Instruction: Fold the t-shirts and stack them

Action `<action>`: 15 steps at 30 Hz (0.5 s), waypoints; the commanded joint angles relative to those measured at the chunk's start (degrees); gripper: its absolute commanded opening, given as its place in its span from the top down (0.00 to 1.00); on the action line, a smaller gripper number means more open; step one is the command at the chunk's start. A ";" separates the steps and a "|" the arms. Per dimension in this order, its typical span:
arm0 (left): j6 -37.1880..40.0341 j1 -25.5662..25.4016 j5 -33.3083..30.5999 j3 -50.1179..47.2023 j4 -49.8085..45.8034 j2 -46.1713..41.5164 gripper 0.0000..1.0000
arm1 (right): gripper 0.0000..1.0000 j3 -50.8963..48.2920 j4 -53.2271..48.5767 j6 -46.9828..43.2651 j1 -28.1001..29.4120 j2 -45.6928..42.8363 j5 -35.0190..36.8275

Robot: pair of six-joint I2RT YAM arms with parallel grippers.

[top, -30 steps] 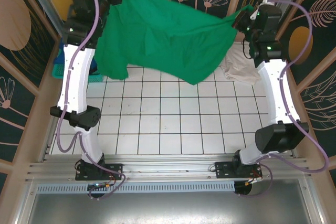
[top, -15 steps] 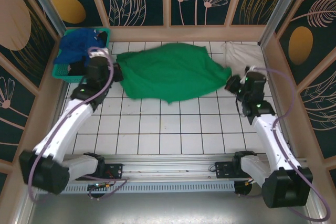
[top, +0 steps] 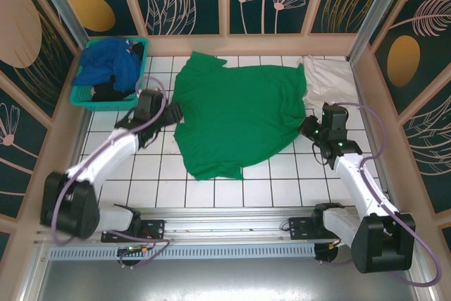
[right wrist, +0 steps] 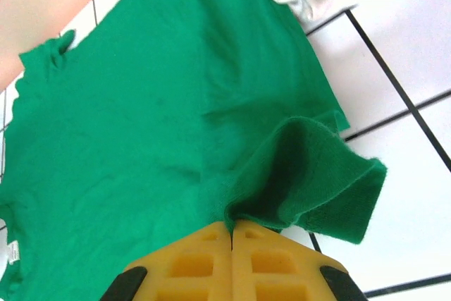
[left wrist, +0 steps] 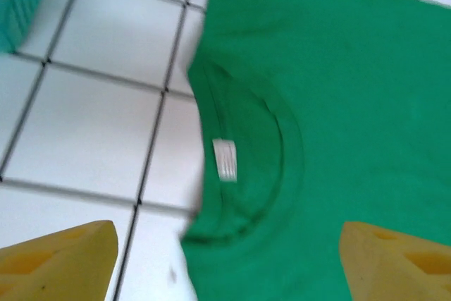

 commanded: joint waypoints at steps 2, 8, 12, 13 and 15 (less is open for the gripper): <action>-7.27 -8.79 4.96 -9.52 1.26 -4.95 0.19 | 1.00 2.04 -1.21 -1.16 0.26 2.14 3.61; -15.14 -19.51 9.73 -17.65 9.56 -2.73 0.22 | 1.00 3.45 0.59 0.16 0.17 3.90 2.06; -20.67 -29.96 5.91 -17.80 5.73 -3.76 0.20 | 1.00 5.71 -1.02 -0.30 0.35 4.65 1.81; -21.45 -31.46 4.62 -17.99 5.09 -3.93 0.20 | 1.00 5.72 -1.01 -0.40 0.34 4.48 1.80; -21.08 -32.95 3.08 -17.61 4.31 -1.62 0.20 | 1.00 5.42 -0.52 -0.40 0.34 3.87 1.89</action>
